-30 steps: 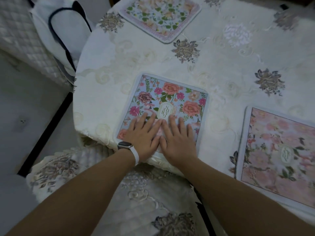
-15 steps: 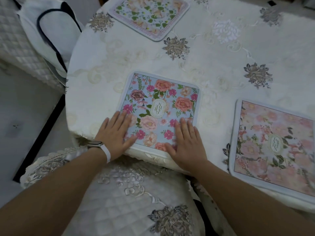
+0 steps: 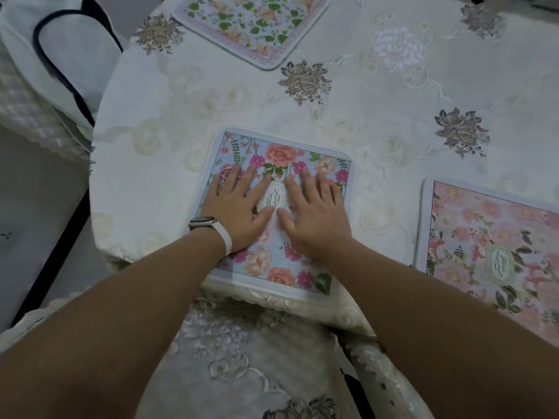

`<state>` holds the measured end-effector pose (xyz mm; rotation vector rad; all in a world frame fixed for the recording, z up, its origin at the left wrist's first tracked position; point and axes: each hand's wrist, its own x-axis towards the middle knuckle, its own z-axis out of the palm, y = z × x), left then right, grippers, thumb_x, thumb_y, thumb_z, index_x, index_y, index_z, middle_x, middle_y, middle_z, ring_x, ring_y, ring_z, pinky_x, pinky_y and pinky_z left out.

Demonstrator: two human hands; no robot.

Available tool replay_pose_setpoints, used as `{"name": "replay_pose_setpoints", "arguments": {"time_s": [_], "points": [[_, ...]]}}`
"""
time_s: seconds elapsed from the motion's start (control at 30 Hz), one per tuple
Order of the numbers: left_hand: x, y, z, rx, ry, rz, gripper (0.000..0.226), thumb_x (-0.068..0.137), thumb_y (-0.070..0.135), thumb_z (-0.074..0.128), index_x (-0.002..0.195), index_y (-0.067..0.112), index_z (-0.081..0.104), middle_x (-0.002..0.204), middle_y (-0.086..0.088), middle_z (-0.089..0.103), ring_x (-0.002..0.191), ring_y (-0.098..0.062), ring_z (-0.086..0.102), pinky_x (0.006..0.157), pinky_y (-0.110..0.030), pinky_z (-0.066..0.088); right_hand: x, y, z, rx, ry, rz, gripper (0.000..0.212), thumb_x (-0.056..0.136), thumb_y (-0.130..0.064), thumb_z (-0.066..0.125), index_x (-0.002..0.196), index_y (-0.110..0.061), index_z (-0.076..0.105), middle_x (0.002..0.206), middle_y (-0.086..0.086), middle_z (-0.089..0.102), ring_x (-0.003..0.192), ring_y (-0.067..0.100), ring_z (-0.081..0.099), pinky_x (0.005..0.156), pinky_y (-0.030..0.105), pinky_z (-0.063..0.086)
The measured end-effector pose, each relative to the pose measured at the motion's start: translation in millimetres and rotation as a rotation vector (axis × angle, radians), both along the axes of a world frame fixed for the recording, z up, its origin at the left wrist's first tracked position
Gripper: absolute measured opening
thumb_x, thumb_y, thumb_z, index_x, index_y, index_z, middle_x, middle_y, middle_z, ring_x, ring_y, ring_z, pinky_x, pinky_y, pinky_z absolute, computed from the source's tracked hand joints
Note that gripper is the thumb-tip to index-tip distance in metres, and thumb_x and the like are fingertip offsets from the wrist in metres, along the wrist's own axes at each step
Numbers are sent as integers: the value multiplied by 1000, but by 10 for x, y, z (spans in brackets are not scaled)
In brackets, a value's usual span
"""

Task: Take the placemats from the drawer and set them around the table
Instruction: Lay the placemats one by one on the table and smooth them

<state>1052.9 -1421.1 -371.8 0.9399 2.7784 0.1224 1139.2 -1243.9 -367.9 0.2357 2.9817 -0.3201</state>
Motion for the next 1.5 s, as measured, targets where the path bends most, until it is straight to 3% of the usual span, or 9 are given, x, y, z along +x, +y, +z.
{"name": "replay_pose_setpoints", "arguments": {"time_s": [0.2, 0.4, 0.53, 0.63, 0.73, 0.8, 0.93, 1.27, 1.5], "points": [[-140, -76, -11, 18, -2, 175, 72, 90, 70, 10, 152, 36, 0, 163, 5, -5, 148, -16, -8, 117, -47, 0, -96, 230, 1, -12, 13, -178, 81, 94, -64, 18, 157, -14, 6, 164, 13, 2, 151, 29, -2, 120, 45, -3], [-3, -485, 105, -49, -48, 244, 72, 91, 66, 4, 153, 31, -6, 162, 3, -9, 148, -17, -6, 118, -46, 5, 258, 421, 95, 22, -105, -250, 81, 94, -64, 9, 156, -14, -5, 165, 10, -5, 151, 28, -3, 119, 47, -3], [190, -595, 263, -53, -64, 220, 64, 97, 53, 18, 153, 24, 14, 163, -1, 6, 148, -21, 9, 116, -47, 16, 531, 434, 237, 23, -217, -207, 75, 96, -58, 10, 156, -15, -2, 165, 9, -6, 151, 27, -5, 119, 50, -3], [354, -659, 419, -14, -28, 207, 54, 95, 43, 39, 142, 19, 41, 153, -7, 35, 137, -27, 32, 107, -47, 36, 757, 416, 396, 36, -213, -140, 67, 100, -52, 17, 154, -13, 17, 163, 11, 12, 150, 28, 8, 119, 51, 4], [549, -667, 551, 70, -16, 232, 47, 86, 31, 62, 128, 13, 57, 140, -14, 49, 125, -36, 44, 94, -49, 45, 925, 405, 593, 48, -90, -71, 49, 99, -46, 32, 133, -14, 48, 137, 8, 50, 128, 27, 43, 110, 46, 29], [677, -630, 632, 97, -41, 220, 49, 83, 28, 65, 128, 12, 58, 138, -16, 51, 124, -36, 45, 94, -48, 45, 996, 406, 731, 26, -43, -44, 43, 97, -43, 39, 126, -15, 54, 123, 5, 58, 113, 25, 53, 99, 40, 39], [829, -463, 848, 111, -46, 122, 51, 88, 33, 60, 135, 15, 52, 141, -11, 50, 128, -30, 45, 97, -43, 44, 1130, 516, 996, 20, -23, -56, 44, 97, -42, 40, 128, -15, 55, 123, 4, 59, 107, 25, 55, 88, 37, 44], [1291, 464, 1426, 176, 4, -161, 50, 93, 39, 52, 139, 19, 49, 144, -5, 48, 130, -24, 44, 105, -41, 40, 1925, 1409, 1585, 35, 51, -102, 45, 96, -43, 43, 133, -21, 55, 127, -1, 60, 109, 22, 56, 85, 37, 48], [1934, 1593, 1594, 195, -55, -210, 47, 94, 39, 51, 138, 22, 49, 146, -2, 46, 134, -21, 39, 108, -40, 35, 2743, 2343, 1707, -46, 29, -170, 45, 97, -47, 41, 135, -24, 52, 129, -4, 58, 112, 20, 53, 86, 36, 46]]}}
